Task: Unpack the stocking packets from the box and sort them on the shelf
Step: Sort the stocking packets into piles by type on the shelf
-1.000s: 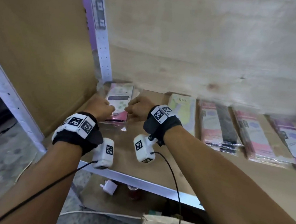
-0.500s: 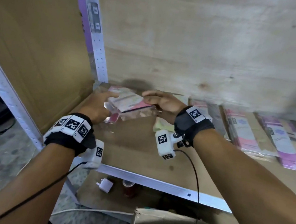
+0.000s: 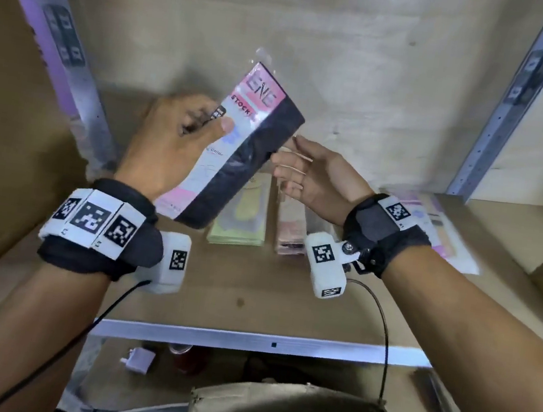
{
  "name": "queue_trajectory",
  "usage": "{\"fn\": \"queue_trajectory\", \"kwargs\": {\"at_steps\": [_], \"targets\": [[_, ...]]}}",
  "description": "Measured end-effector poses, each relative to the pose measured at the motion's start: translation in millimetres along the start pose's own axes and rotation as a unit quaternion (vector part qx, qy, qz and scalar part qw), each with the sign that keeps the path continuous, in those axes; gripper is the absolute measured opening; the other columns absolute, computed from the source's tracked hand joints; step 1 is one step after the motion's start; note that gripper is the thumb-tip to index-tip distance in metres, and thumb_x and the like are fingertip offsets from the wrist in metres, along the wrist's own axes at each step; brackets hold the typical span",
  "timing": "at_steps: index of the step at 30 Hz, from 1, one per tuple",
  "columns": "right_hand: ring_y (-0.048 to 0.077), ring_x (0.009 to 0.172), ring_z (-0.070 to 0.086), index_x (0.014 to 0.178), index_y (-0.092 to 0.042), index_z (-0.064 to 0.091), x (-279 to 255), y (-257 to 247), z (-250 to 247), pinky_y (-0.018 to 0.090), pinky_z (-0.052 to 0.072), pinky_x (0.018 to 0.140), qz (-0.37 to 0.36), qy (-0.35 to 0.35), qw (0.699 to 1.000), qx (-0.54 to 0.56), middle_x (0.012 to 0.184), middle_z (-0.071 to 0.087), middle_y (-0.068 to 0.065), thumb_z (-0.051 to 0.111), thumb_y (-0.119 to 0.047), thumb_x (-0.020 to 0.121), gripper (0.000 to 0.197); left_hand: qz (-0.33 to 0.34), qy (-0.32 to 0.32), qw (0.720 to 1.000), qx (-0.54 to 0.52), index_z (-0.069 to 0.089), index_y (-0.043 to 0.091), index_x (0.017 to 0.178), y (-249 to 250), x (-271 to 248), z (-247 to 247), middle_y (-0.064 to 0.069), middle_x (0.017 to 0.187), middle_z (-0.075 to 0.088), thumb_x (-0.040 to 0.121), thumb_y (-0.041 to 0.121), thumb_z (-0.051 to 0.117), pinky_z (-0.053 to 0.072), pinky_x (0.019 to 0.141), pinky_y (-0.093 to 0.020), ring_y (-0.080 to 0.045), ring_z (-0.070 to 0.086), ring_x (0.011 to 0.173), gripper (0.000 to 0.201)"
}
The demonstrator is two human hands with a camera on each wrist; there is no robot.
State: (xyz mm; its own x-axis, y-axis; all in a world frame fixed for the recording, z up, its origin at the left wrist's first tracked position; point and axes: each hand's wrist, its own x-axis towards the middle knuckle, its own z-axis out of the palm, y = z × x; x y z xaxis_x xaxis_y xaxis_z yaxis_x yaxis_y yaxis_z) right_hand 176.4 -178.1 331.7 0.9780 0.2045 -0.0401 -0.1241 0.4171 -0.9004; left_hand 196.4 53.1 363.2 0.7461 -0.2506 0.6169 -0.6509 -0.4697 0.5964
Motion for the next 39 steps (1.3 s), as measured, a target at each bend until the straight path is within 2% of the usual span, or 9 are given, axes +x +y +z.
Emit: {"fn": "queue_trajectory", "kwargs": {"at_steps": [4,7,11,16,19,23,26,29,39], "targets": [[0.015,0.064,0.040,0.096,-0.013,0.064,-26.4,6.6,-28.1,0.028,0.034,0.062,-0.025,0.014,0.992,-0.127,0.072,0.046,0.004,0.059,-0.013,0.096,0.005,-0.117,-0.015,0.978,-0.174,0.075,0.019,0.098,5.0,-8.0,38.1,-0.004,0.100,0.077,0.092,0.029,0.069,0.052,0.083,-0.032,-0.015,0.069,0.087,0.013],[0.017,0.067,0.054,0.097,-0.017,0.073,-49.9,18.9,-50.3,0.025,0.045,0.061,-0.027,0.017,0.974,-0.225,0.080,0.059,0.012,0.065,-0.014,0.093,0.009,-0.221,-0.027,0.943,-0.248,0.072,0.007,0.106,6.6,-19.5,70.5,-0.013,0.109,0.075,0.094,0.025,0.068,0.055,0.081,-0.032,-0.019,0.070,0.090,0.022],[0.035,0.112,0.065,0.121,-0.001,0.061,-77.5,31.0,-87.8,0.046,0.049,0.102,0.002,0.008,0.962,-0.272,0.122,0.067,0.018,0.061,-0.010,0.095,0.027,-0.291,-0.105,0.908,-0.282,0.067,0.008,0.108,5.4,-36.1,103.5,-0.004,0.094,0.077,0.093,0.017,0.069,0.057,0.059,-0.024,-0.016,0.074,0.077,0.017],[0.037,0.117,0.062,0.133,0.000,0.054,-100.3,25.8,-115.8,0.043,0.050,0.101,0.050,-0.020,0.964,-0.262,0.129,0.063,0.022,0.053,-0.001,0.097,0.036,-0.332,-0.077,0.890,-0.304,0.057,0.010,0.120,-11.8,-33.6,116.3,-0.011,0.106,0.075,0.089,0.026,0.074,0.060,0.066,-0.025,-0.017,0.076,0.083,0.039],[0.034,0.113,0.064,0.132,-0.002,0.056,-108.1,22.8,-126.2,0.036,0.053,0.095,0.070,-0.034,0.954,-0.289,0.126,0.065,0.020,0.054,-0.002,0.098,0.035,-0.332,-0.030,0.897,-0.291,0.061,0.017,0.122,-25.6,-29.9,116.4,-0.005,0.114,0.073,0.088,0.036,0.073,0.058,0.070,-0.027,-0.007,0.074,0.081,0.040],[0.024,0.105,0.069,0.124,-0.001,0.062,-116.3,25.7,-138.7,0.027,0.055,0.088,0.068,-0.009,0.948,-0.312,0.118,0.070,0.015,0.059,-0.008,0.095,0.030,-0.285,-0.102,0.933,-0.195,0.075,0.036,0.096,-29.6,-33.2,122.9,0.005,0.095,0.078,0.085,0.066,0.061,0.055,0.073,-0.032,-0.009,0.070,0.075,0.035],[0.021,0.097,0.071,0.115,-0.003,0.068,-117.8,25.8,-147.7,0.024,0.055,0.085,0.048,0.024,0.943,-0.328,0.110,0.073,0.014,0.065,-0.011,0.092,0.024,-0.237,-0.094,0.952,-0.171,0.075,0.036,0.068,-24.0,-33.4,130.0,0.007,0.058,0.069,0.093,0.060,0.054,0.046,0.047,-0.019,-0.006,0.060,0.049,0.041],[0.015,0.087,0.070,0.104,-0.008,0.072,-118.1,23.0,-153.1,0.019,0.053,0.077,0.012,0.072,0.945,-0.320,0.095,0.075,0.008,0.071,-0.013,0.087,0.017,-0.233,-0.059,0.957,-0.160,0.064,0.025,0.052,-23.4,-33.0,136.7,0.007,0.044,0.054,0.098,0.051,0.051,0.039,0.046,-0.019,-0.009,0.048,0.042,0.055],[0.017,0.083,0.068,0.102,-0.011,0.072,-119.4,16.1,-149.8,0.018,0.054,0.076,-0.013,0.092,0.929,-0.359,0.087,0.074,0.007,0.069,-0.011,0.088,0.014,-0.243,-0.064,0.953,-0.169,0.044,0.022,0.056,-2.0,-30.2,136.4,0.011,0.040,0.037,0.098,0.055,0.048,0.025,0.047,-0.024,-0.008,0.033,0.038,0.053]]}}
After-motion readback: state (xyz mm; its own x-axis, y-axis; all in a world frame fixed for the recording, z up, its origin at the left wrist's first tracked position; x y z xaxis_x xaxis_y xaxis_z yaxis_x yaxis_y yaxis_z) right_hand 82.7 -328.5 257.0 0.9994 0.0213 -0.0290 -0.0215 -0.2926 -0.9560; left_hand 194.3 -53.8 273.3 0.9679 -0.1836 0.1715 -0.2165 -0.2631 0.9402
